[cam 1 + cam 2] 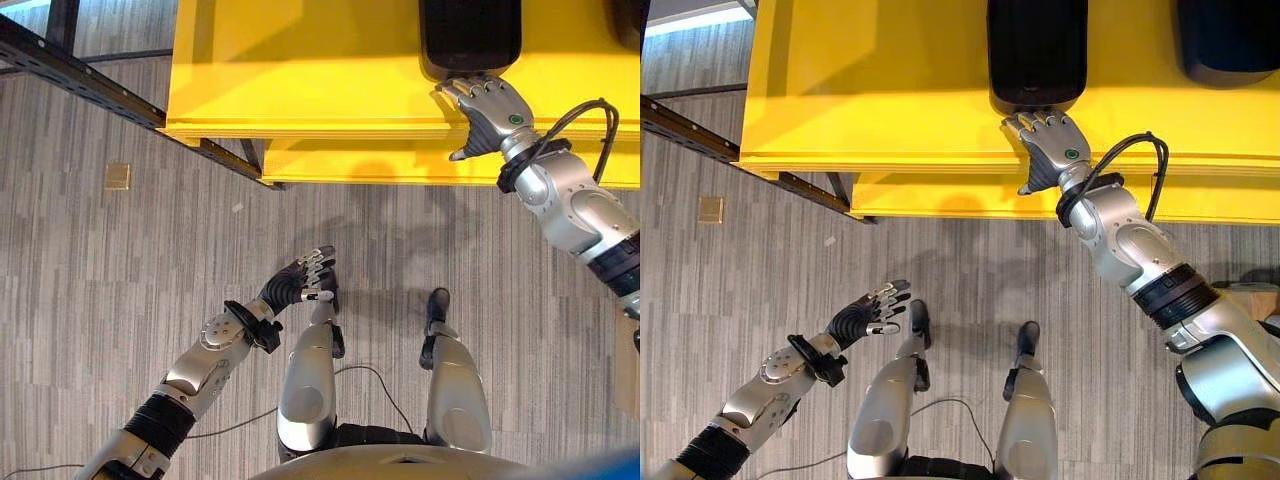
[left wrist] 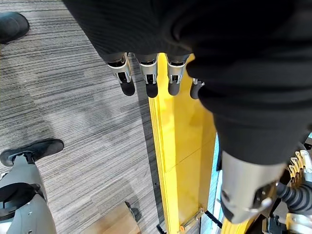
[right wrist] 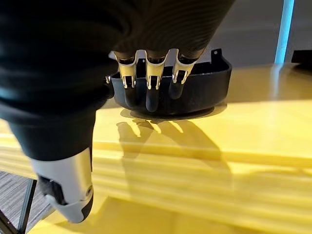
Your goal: Move parts from the plastic box to the shelf.
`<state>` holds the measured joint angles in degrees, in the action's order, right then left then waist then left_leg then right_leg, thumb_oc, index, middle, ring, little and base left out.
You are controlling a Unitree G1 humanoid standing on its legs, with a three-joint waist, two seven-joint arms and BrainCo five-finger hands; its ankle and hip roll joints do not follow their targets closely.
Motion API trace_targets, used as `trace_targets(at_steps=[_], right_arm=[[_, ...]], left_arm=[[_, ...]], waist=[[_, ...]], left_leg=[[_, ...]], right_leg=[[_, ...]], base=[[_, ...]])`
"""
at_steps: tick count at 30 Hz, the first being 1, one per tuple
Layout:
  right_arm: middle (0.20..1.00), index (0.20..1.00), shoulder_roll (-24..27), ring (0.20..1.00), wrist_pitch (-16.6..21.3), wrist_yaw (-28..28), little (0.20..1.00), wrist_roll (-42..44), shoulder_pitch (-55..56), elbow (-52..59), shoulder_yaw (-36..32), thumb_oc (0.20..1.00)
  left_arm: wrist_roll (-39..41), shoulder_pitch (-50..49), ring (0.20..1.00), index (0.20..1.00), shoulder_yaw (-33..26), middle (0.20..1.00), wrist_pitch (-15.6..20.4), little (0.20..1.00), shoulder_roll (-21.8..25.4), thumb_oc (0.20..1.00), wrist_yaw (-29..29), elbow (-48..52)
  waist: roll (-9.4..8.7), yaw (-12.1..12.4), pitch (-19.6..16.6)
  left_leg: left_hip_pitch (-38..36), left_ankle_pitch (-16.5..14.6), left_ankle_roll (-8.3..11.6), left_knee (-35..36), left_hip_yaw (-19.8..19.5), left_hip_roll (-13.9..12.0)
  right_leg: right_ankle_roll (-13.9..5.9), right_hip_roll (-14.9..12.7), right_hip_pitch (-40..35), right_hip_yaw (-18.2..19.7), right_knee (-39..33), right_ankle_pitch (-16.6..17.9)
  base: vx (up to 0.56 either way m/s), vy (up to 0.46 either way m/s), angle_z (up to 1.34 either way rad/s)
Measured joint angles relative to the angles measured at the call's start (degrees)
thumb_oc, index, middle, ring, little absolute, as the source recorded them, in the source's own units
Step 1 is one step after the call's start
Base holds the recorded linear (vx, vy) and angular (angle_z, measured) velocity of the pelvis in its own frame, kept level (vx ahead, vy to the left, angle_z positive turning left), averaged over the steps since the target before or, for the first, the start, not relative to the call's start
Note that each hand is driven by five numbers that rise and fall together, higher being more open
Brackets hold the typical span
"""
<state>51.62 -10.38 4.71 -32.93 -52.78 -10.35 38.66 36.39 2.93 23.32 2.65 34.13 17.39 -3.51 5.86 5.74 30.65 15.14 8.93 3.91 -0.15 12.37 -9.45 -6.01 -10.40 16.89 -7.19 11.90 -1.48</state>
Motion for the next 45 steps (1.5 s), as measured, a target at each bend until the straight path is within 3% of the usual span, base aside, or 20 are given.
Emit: trace_targets(at_steps=[25, 45], right_arm=[[1.000, 1.000, -1.4, 1.000, -0.4, 2.4, 1.000, 0.0, -9.0, -10.3, 2.7, 1.000], [1.000, 1.000, -1.4, 1.000, -0.9, 2.8, 1.000, 0.3, -12.6, -12.0, 4.9, 1.000]], left_arm=[[0.0, -0.1, 1.000, 1.000, 0.0, 1.000, -1.1, 1.000, 0.0, 1.000, 0.4, 0.0], [0.0, -0.4, 1.000, 1.000, -0.3, 1.000, -1.3, 1.000, 0.1, 1.000, 1.6, 0.1]], waist=[[0.97, 1.1, 0.1], [1.09, 1.6, 0.0]], left_leg=[[0.9, 0.3, -0.38, -0.3, -0.6, 0.6], [1.1, 0.3, -0.39, -0.4, -0.9, 0.6]], right_leg=[[0.03, -0.8, 0.7, -0.9, 1.0, -0.2], [0.06, -0.8, 0.8, -1.3, 1.2, -0.2]], base=[[0.00, -0.002, 0.01], [0.00, 0.000, 0.00]])
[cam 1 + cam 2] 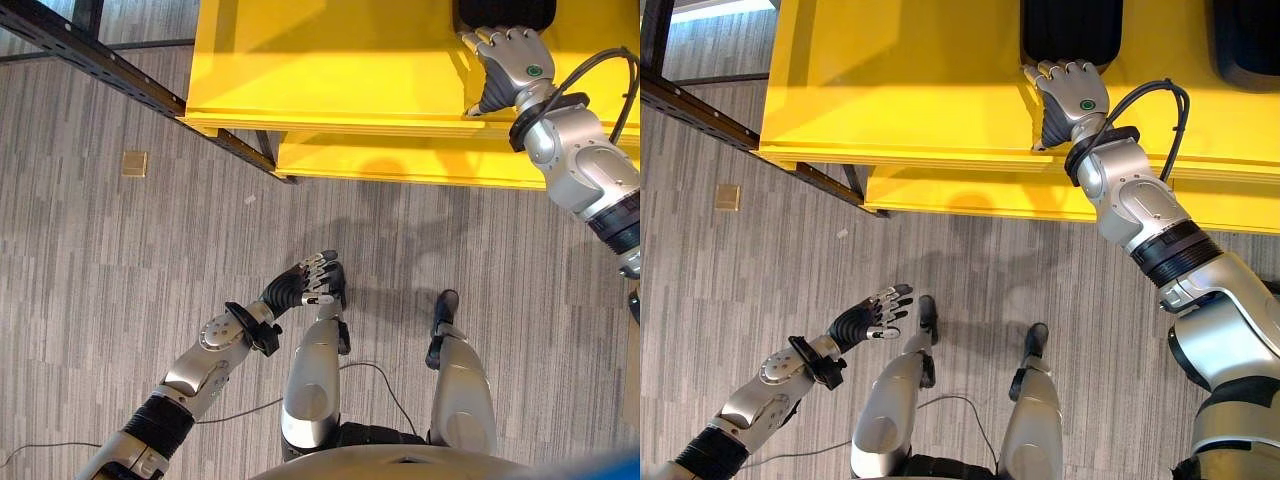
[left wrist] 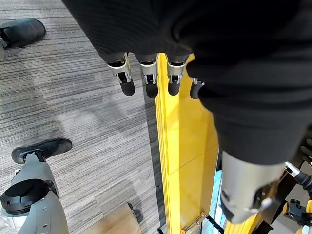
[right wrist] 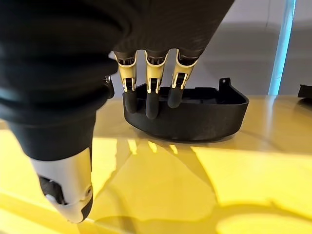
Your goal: Move parts from the plastic box to the shelf.
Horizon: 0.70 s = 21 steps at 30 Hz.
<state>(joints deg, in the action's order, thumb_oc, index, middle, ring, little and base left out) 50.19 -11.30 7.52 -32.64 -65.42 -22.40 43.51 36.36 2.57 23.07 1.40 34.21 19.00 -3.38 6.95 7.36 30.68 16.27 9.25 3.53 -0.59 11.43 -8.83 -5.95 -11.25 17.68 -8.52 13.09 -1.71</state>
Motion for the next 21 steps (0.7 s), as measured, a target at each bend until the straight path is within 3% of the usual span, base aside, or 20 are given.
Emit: trace_targets(at_steps=[6, 9, 12, 14, 18, 21], right_arm=[[1.000, 1.000, 0.0, 1.000, -0.9, 2.4, 1.000, 2.3, 3.1, 5.2, -3.5, 1.000], [1.000, 1.000, 0.3, 1.000, -2.1, 1.5, 1.000, 4.6, 10.2, 16.8, -9.7, 1.000], [1.000, 1.000, 0.6, 1.000, -3.2, -1.3, 1.000, 9.0, 16.8, 25.0, -11.5, 1.000], [1.000, 1.000, 0.7, 1.000, -4.1, -3.3, 1.000, 12.3, 25.5, 33.6, -16.2, 1.000], [1.000, 1.000, 0.3, 1.000, -2.0, -5.0, 1.000, 17.5, 42.9, 45.5, -21.1, 1.000], [1.000, 1.000, -2.5, 1.000, 3.3, -4.7, 1.000, 19.7, 57.1, 46.4, -23.6, 1.000]], left_arm=[[0.0, -0.3, 1.000, 1.000, 0.0, 1.000, 0.0, 1.000, 0.0, 1.000, -0.1, 0.0], [0.0, -1.4, 1.000, 1.000, -0.6, 1.000, 0.0, 1.000, 0.0, 1.000, -0.4, 1.5], [0.1, -1.9, 1.000, 1.000, -1.0, 1.000, 0.0, 1.000, 0.0, 1.000, -0.9, 2.0], [0.1, -1.9, 1.000, 1.000, -1.1, 1.000, 0.1, 1.000, -0.3, 1.000, -1.9, 2.3], [0.1, -3.1, 1.000, 1.000, -1.9, 1.000, 0.3, 1.000, -0.9, 1.000, -3.9, 2.7], [0.1, -4.5, 1.000, 1.000, -2.4, 1.000, 0.7, 1.000, -2.5, 1.000, -5.3, 2.9]], waist=[[0.00, -0.6, 0.0], [-0.05, -1.0, 0.0], [-0.12, -2.7, 0.0], [-0.37, -3.9, 0.2], [-1.47, -7.2, 0.4], [-3.45, -9.4, 0.6]], left_leg=[[0.1, 0.0, -0.01, -0.1, 0.1, 0.0], [0.9, 0.0, -0.03, -0.1, 0.4, 0.0], [0.8, -0.2, -0.25, -0.5, 0.6, 0.2], [0.8, -0.2, -0.25, -0.6, 0.6, 0.2], [0.4, -0.5, -0.35, -0.9, 1.0, 0.2], [-1.7, -1.2, -0.14, -1.5, 2.1, -0.5]], right_leg=[[0.00, 0.0, 0.2, 0.0, 0.1, 0.0], [0.16, -0.2, 1.7, 0.1, 1.2, -0.1], [0.18, -0.4, 1.8, 0.2, 1.7, -0.5], [0.11, -0.4, 1.8, 0.4, 1.9, -0.6], [0.01, -0.2, 1.6, 1.3, 2.0, -0.6], [0.03, 0.4, -0.3, 2.0, 1.6, -0.6]], base=[[0.01, 0.030, -0.01], [0.02, 0.045, -0.04], [0.02, 0.032, -0.01], [0.01, 0.044, 0.00], [0.00, 0.003, -0.05], [-0.02, -0.018, -0.18]])
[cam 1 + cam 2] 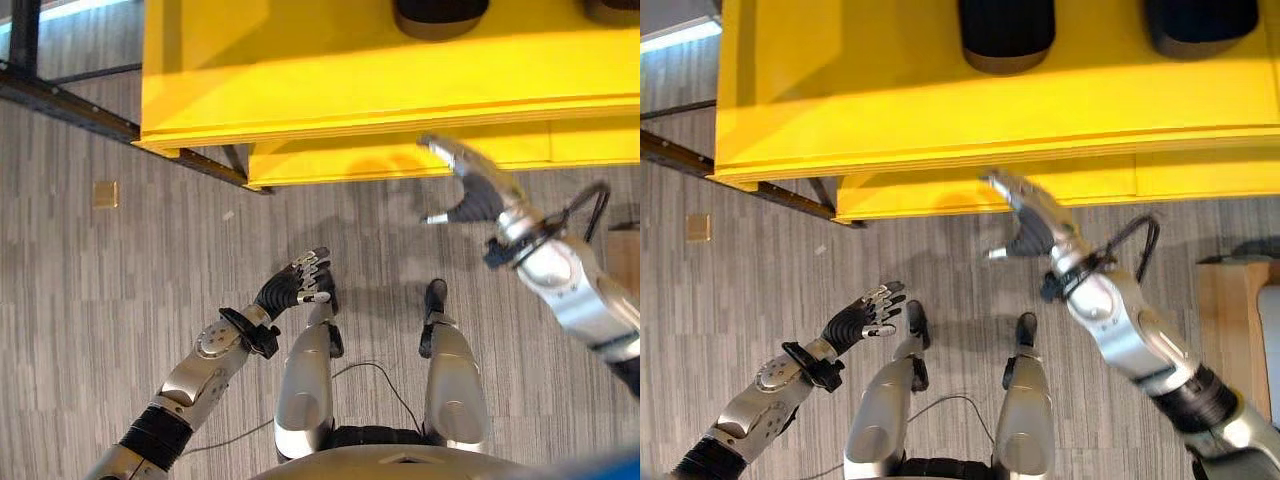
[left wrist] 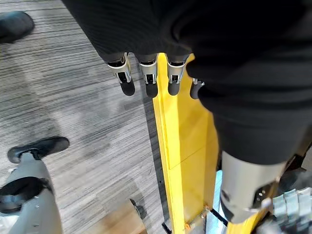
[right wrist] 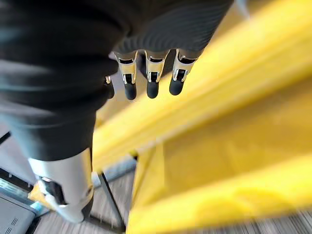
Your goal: Move parts from the plastic box to the shelf.
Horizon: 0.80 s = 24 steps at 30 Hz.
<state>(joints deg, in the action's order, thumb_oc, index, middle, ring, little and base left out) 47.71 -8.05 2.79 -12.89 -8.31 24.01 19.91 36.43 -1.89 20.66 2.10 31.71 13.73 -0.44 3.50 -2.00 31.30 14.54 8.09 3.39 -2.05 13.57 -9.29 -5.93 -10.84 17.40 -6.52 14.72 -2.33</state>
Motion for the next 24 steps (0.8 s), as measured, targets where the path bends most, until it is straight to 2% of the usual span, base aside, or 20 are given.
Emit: trace_targets(at_steps=[2, 6, 8, 10, 12, 15, 17, 20, 24], right_arm=[[1.000, 1.000, 0.7, 1.000, 3.6, 1.3, 1.000, 1.0, 4.9, -0.1, -0.1, 1.000], [1.000, 1.000, 0.3, 1.000, 13.1, 9.1, 1.000, 3.3, 9.5, -0.2, -5.0, 1.000], [1.000, 1.000, -0.7, 1.000, 16.7, 12.7, 1.000, 4.3, 11.1, -0.1, -8.7, 1.000], [1.000, 1.000, -1.1, 1.000, 18.5, 15.1, 1.000, 5.1, 12.0, -0.3, -10.3, 1.000], [1.000, 1.000, -5.7, 1.000, 21.2, 19.3, 1.000, 5.5, 15.0, -0.4, -13.4, 1.000], [1.000, 1.000, -9.1, 1.000, 22.0, 23.2, 1.000, 8.0, 20.8, -1.8, -15.1, 1.000], [1.000, 1.000, -11.0, 1.000, 21.6, 24.6, 1.000, 9.1, 22.0, -3.5, -15.4, 1.000], [1.000, 1.000, -12.9, 1.000, 20.2, 25.2, 1.000, 14.5, 24.0, -7.3, -15.8, 1.000], [1.000, 1.000, -13.9, 1.000, 16.3, 25.5, 1.000, 18.5, 24.5, -14.0, -16.1, 1.000]], left_arm=[[0.0, -1.2, 1.000, 1.000, -0.1, 1.000, 0.7, 1.000, -0.1, 1.000, -0.3, 0.7], [0.0, -2.7, 1.000, 1.000, -1.3, 1.000, 2.0, 1.000, -0.2, 1.000, -0.3, 1.5], [0.0, -3.9, 1.000, 1.000, -1.7, 1.000, 2.3, 1.000, -0.6, 1.000, -0.3, 2.6], [0.0, -4.9, 1.000, 1.000, -1.8, 1.000, 2.3, 1.000, -0.5, 1.000, -0.3, 3.2], [-0.1, -7.5, 1.000, 1.000, -1.8, 1.000, 2.4, 1.000, -0.5, 1.000, 0.0, 4.2], [-1.5, -9.8, 1.000, 1.000, -1.9, 1.000, 2.5, 1.000, 0.3, 1.000, 2.0, 4.8], [-1.6, -10.1, 1.000, 1.000, -2.1, 1.000, 2.5, 1.000, 0.5, 1.000, 3.2, 4.8], [-2.2, -10.3, 1.000, 1.000, -2.1, 1.000, 2.6, 1.000, 0.6, 1.000, 5.0, 4.8], [-2.2, -11.3, 1.000, 1.000, -2.1, 1.000, 2.6, 1.000, 0.6, 1.000, 6.0, 4.8]], waist=[[-0.81, -1.0, 0.0], [-1.08, -2.6, -0.1], [-1.37, -2.6, -0.3], [-1.82, -2.9, -0.9], [-3.12, -3.3, -4.2], [-4.84, -4.7, -11.7], [-5.38, -5.3, -14.8], [-5.69, -7.0, -17.2], [-4.85, -8.1, -18.4]], left_leg=[[-1.7, -0.6, -0.09, 0.1, 0.6, -0.3], [-6.2, -0.9, 0.56, 2.0, 1.6, -0.8], [-8.1, -0.9, 0.60, 2.7, 1.8, -0.8], [-9.6, -0.9, 0.63, 3.6, 2.0, -0.7], [-12.6, -0.6, 0.63, 5.7, 3.2, -0.7], [-15.9, -1.3, 1.47, 7.4, 5.2, -0.5], [-16.9, -2.1, 1.71, 7.4, 6.1, -0.5], [-18.6, -3.0, 2.01, 7.4, 7.2, -0.4], [-21.7, -4.4, 2.42, 7.7, 11.6, -0.7]], right_leg=[[-0.10, 0.2, -1.5, 0.3, -0.9, 0.1], [-0.46, 1.1, -6.1, 0.9, -4.7, 1.2], [-0.35, 1.3, -8.2, 1.0, -6.0, 1.3], [-0.56, 1.4, -9.6, 1.1, -7.1, 1.6], [-0.42, 1.8, -12.5, 1.4, -9.9, 2.9], [-0.74, 2.0, -15.3, 2.6, -13.5, 3.5], [-0.87, 2.0, -16.8, 2.9, -14.8, 3.6], [-1.03, 2.0, -18.0, 3.5, -15.9, 3.7], [-1.04, 2.3, -18.1, 4.0, -16.0, 4.8]], base=[[-0.03, -0.006, -0.19], [0.00, 0.018, -0.16], [0.06, 0.041, -0.04], [0.07, 0.041, -0.08], [0.10, 0.062, -0.19], [0.08, 0.058, -0.26], [0.05, 0.041, -0.23], [0.05, 0.022, -0.20], [0.10, -0.019, -0.53]])
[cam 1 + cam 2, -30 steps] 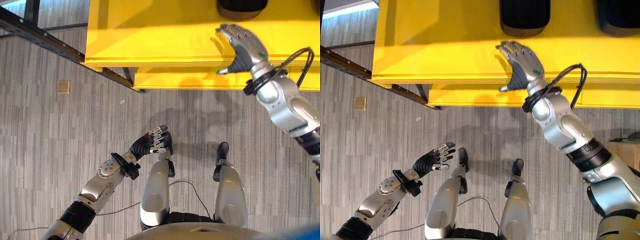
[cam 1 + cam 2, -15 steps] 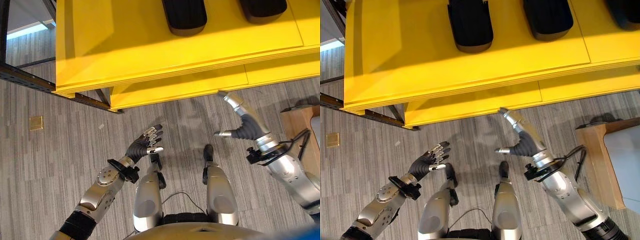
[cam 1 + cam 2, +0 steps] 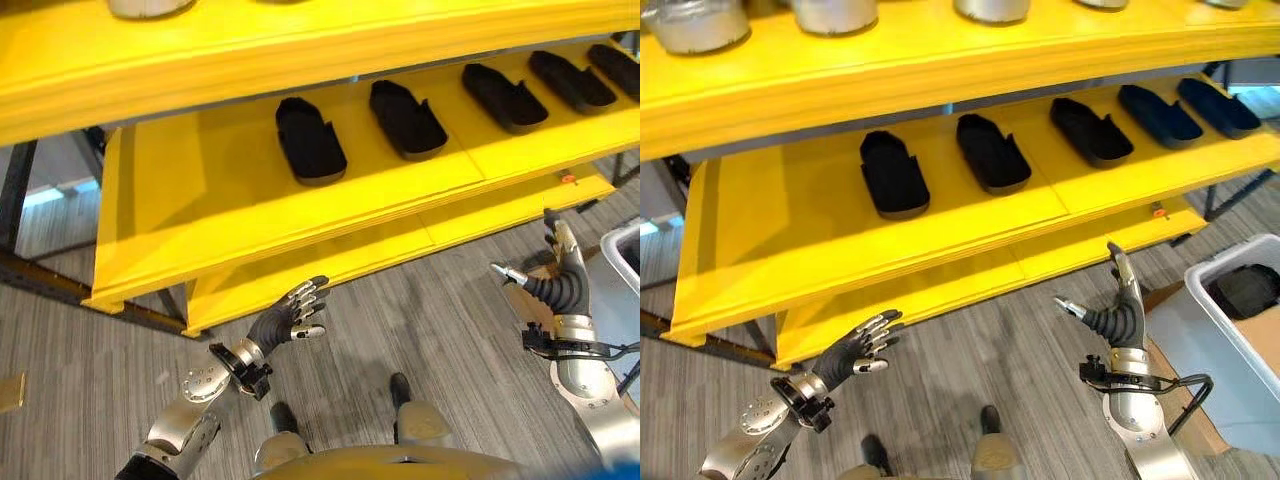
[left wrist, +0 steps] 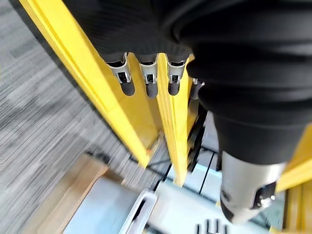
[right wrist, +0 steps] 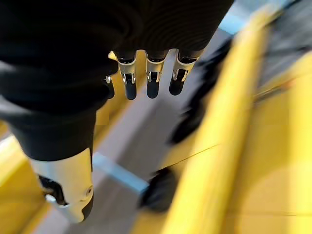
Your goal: Move parts from the plastic box to the shelf.
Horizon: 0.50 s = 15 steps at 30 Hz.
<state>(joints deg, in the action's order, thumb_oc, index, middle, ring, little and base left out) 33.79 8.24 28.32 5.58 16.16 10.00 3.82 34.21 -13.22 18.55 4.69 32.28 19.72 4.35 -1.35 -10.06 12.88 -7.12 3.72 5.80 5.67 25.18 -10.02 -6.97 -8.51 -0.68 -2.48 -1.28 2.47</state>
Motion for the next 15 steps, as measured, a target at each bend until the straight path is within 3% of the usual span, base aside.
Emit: trace_targets(at_steps=[1, 2, 3, 4, 5, 6, 7, 8, 9, 12, 15], right_arm=[[1.000, 1.000, -0.3, 1.000, -0.6, 0.1, 1.000, 0.4, 0.5, -0.4, -0.4, 1.000], [1.000, 1.000, -1.7, 1.000, -2.1, 0.4, 1.000, 1.2, -1.7, -3.5, -0.4, 1.000], [1.000, 1.000, -1.8, 1.000, -2.5, 0.9, 1.000, 1.7, -2.3, -4.5, -0.3, 1.000], [1.000, 1.000, -1.8, 1.000, -3.3, 1.4, 1.000, 2.1, -3.8, -6.9, 0.2, 1.000], [1.000, 1.000, -1.7, 1.000, -4.1, 2.5, 1.000, 2.1, -4.5, -7.7, 0.8, 1.000], [1.000, 1.000, -1.8, 1.000, -4.8, 3.9, 1.000, 2.1, -4.5, -7.8, 1.1, 1.000], [1.000, 1.000, -1.8, 1.000, -5.2, 4.5, 1.000, 2.2, -4.6, -8.1, 1.0, 1.000], [1.000, 1.000, -1.6, 1.000, -5.7, 5.4, 1.000, 2.2, -4.6, -8.2, 0.9, 1.000], [1.000, 1.000, -1.4, 1.000, -6.0, 6.0, 1.000, 2.2, -5.0, -8.3, 0.7, 1.000], [1.000, 1.000, -1.4, 1.000, -6.6, 7.0, 1.000, 2.2, -4.3, -9.6, -0.2, 1.000], [1.000, 1.000, -1.5, 1.000, -6.5, 7.2, 1.000, 2.2, -4.3, -9.7, -0.5, 1.000]], left_arm=[[0.0, 0.0, 1.000, 1.000, 0.0, 1.000, 0.0, 1.000, 0.0, 1.000, 0.0, 0.0], [0.0, -1.4, 1.000, 1.000, -0.8, 1.000, 0.0, 1.000, 0.0, 1.000, -0.1, -0.3], [0.0, -1.8, 1.000, 1.000, -0.7, 1.000, 0.0, 1.000, -0.1, 1.000, -0.2, -0.4], [0.0, -2.7, 1.000, 1.000, -0.6, 1.000, 0.2, 1.000, -0.6, 1.000, -0.3, -0.6], [0.0, -3.0, 1.000, 1.000, -0.6, 1.000, 0.6, 1.000, -0.4, 1.000, -0.4, -0.7], [0.0, -2.5, 1.000, 1.000, -0.6, 1.000, 0.7, 1.000, -0.4, 1.000, -0.3, -1.2], [0.0, -2.1, 1.000, 1.000, -0.3, 1.000, 0.7, 1.000, -1.1, 1.000, -0.4, -2.0], [0.0, -1.2, 1.000, 1.000, 0.1, 1.000, 0.7, 1.000, -1.9, 1.000, -0.3, -2.6], [0.0, -0.6, 1.000, 1.000, 0.1, 1.000, 0.8, 1.000, -2.6, 1.000, -0.2, -2.8], [0.1, 2.7, 1.000, 1.000, 0.5, 1.000, 1.3, 1.000, -3.6, 1.000, -0.1, -3.3], [0.2, 4.0, 1.000, 1.000, 0.7, 1.000, 2.1, 1.000, -3.8, 1.000, -0.2, -3.4]], waist=[[0.05, -1.1, -0.3], [0.50, 0.2, -0.7], [0.72, 0.3, -0.8], [2.06, 1.9, -1.6], [1.94, 2.7, -1.9], [1.47, 2.3, -1.9], [1.88, 1.7, -1.9], [2.21, 1.5, -1.7], [2.94, 1.4, -1.6], [4.25, -0.7, -1.3], [4.28, -1.5, -1.2]], left_leg=[[-0.5, -0.7, 0.36, 0.0, 0.8, 0.0], [-3.3, -1.0, 0.83, 0.0, 6.6, -1.5], [-4.3, -1.2, 1.18, -0.2, 9.0, -2.1], [-5.9, -1.4, 1.82, -0.2, 13.8, -3.6], [-7.3, -1.4, 2.07, -0.3, 16.1, -4.0], [-7.8, -1.4, 2.03, -0.3, 16.4, -3.8], [-7.8, -1.3, 1.38, -0.3, 16.3, -4.3], [-7.7, -1.6, -0.88, -0.3, 14.6, -4.6], [-7.9, -1.9, -1.55, -0.3, 12.6, -5.1], [-8.1, -2.0, -1.67, -1.6, 11.8, -6.0], [-8.2, -2.1, -1.77, -4.3, 11.7, -6.3]], right_leg=[[-0.11, 0.1, 0.2, -0.1, -0.2, 0.2], [1.07, -0.3, 1.8, -7.1, 0.4, 0.7], [1.34, -0.9, 1.6, -10.3, 0.1, 0.6], [3.22, -1.9, 2.0, -18.5, 1.5, -0.4], [2.78, -2.6, 3.0, -21.9, 2.8, 0.6], [2.84, -2.3, 3.5, -21.3, 3.1, 3.8], [2.91, -1.5, 3.6, -21.0, 3.0, 3.8], [3.28, -0.4, 3.9, -19.8, 2.3, 4.0], [3.68, 0.7, 4.2, -18.8, 1.5, 4.3], [3.84, 1.9, 4.2, -17.4, 1.2, 4.0], [3.91, 1.9, 4.2, -15.5, 1.2, 3.8]], base=[[0.03, -0.139, -1.10], [0.01, -0.142, -1.30], [0.03, -0.248, -1.98], [0.05, -0.228, -1.75], [0.08, -0.226, -1.61], [0.08, -0.159, -0.89], [0.10, -0.165, -0.48], [0.16, -0.230, -0.62], [0.19, -0.258, -0.62], [0.16, -0.228, -0.27], [0.13, -0.202, -0.37]])
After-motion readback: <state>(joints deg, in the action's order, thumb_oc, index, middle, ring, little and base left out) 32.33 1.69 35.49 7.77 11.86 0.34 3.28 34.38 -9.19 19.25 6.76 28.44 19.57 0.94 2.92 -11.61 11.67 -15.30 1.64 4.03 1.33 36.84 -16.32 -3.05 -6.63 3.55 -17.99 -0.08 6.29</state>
